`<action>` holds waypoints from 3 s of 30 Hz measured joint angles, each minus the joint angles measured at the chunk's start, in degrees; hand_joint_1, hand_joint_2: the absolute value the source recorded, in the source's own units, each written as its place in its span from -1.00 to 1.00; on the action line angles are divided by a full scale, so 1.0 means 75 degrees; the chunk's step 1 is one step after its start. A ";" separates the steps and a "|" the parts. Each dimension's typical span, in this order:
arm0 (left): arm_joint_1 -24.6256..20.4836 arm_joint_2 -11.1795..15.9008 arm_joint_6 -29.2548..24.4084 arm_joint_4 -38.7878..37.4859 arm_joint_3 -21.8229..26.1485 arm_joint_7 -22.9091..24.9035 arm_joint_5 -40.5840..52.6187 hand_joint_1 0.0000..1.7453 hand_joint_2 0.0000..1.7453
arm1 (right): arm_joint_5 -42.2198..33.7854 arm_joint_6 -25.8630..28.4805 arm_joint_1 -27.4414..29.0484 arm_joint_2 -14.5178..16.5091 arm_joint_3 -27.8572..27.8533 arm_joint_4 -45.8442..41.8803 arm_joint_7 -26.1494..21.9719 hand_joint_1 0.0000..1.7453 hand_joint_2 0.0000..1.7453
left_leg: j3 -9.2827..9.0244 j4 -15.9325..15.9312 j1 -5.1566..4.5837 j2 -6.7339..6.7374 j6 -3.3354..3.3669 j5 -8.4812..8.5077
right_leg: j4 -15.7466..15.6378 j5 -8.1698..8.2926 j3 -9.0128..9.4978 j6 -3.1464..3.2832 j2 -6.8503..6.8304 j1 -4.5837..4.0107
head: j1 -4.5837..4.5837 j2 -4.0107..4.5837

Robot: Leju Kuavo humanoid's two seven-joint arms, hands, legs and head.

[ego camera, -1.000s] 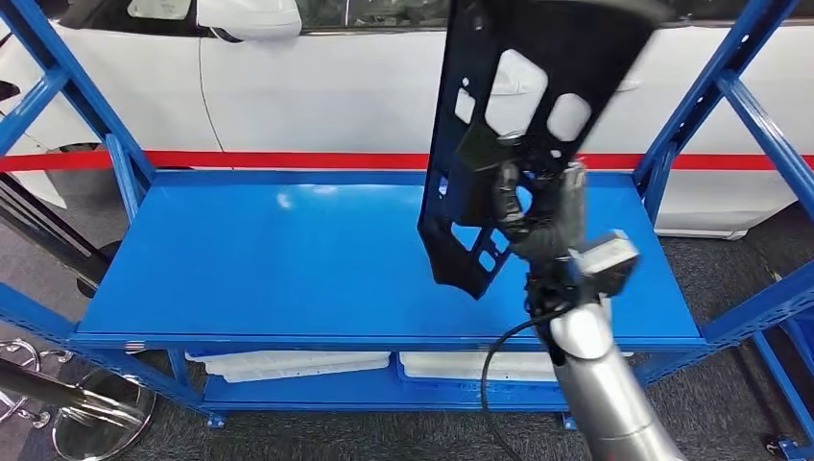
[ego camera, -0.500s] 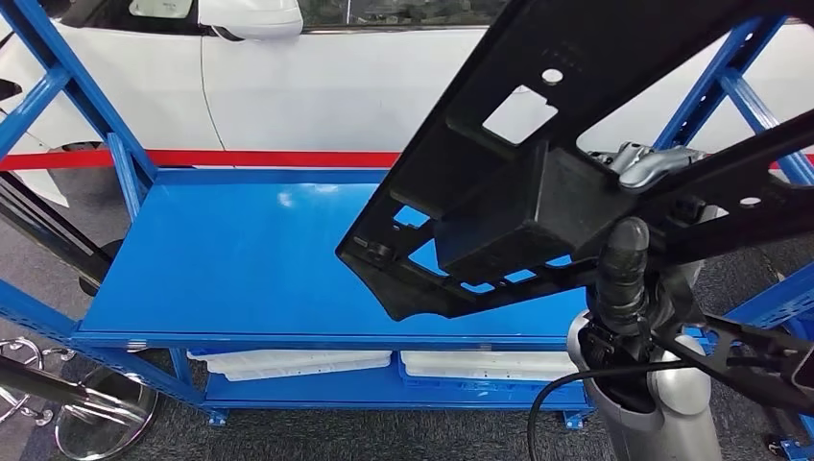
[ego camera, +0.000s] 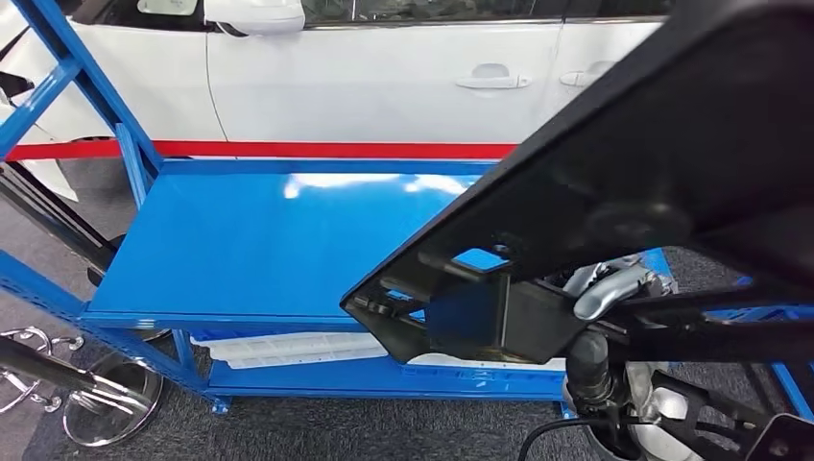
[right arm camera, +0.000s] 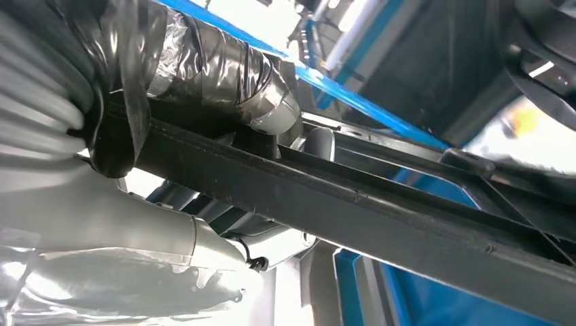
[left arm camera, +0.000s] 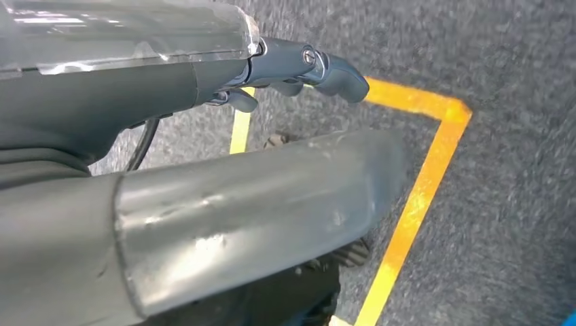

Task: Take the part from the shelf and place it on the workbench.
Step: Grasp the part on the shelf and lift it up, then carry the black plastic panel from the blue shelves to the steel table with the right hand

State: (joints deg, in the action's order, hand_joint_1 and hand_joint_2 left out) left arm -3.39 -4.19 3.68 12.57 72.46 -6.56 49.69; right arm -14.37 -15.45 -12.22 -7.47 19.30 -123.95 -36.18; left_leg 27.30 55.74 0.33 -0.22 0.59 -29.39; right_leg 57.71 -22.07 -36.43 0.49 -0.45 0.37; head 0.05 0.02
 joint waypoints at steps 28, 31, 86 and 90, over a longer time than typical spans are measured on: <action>-0.0015 0.0252 -0.0931 0.0000 -0.0065 0.1708 0.0776 -1.00 -1.00 | 0.1115 -0.0007 0.0572 -0.0492 -0.0452 -0.0401 -0.0515 1.00 1.00 | 0.0318 0.0386 -0.0002 0.0063 0.0045 0.0151 | -0.0237 -0.0381 0.0572 0.0230 0.0014 -0.0155 | 0.0005 0.0000; -0.0016 0.0301 -0.0958 0.0000 -0.0067 0.1742 0.0801 -1.00 -1.00 | 0.1095 -0.0021 0.0547 -0.0562 -0.0533 -0.0394 -0.0515 1.00 1.00 | 0.0059 -0.0133 -0.0084 0.0061 0.0145 0.0285 | -0.0231 -0.0286 0.0521 0.0109 -0.0007 -0.0126 | 0.0002 0.0000; -0.0076 0.0185 -0.0712 -0.0003 -0.0256 0.0796 0.0986 -1.00 -1.00 | 0.1228 -0.0246 0.0329 -0.0702 -0.0793 -0.0380 -0.0498 1.00 1.00 | 0.1339 0.2202 0.0106 0.0094 -0.0241 -0.0359 | -0.0111 -0.0316 0.0326 0.0163 0.0026 0.0030 | 0.0002 0.0000; -0.0096 0.0198 -0.0762 -0.0001 -0.0254 0.0734 0.0981 -1.00 -1.00 | 0.1251 -0.0160 0.0292 -0.0705 -0.0790 -0.0419 -0.0414 1.00 1.00 | -0.0027 0.0326 0.0061 0.0070 -0.0072 0.0017 | -0.0062 -0.0105 0.0110 0.0056 0.0023 -0.0007 | 0.0004 0.0000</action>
State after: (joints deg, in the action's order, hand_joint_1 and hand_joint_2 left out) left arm -4.11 -2.70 -2.04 12.56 70.55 -1.06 57.05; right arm -4.98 -16.66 -10.03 -12.76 13.38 -127.09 -39.28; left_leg 27.10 58.19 0.79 0.31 0.05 -29.27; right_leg 57.24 -22.85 -35.60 0.91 -0.28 0.32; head 0.08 0.02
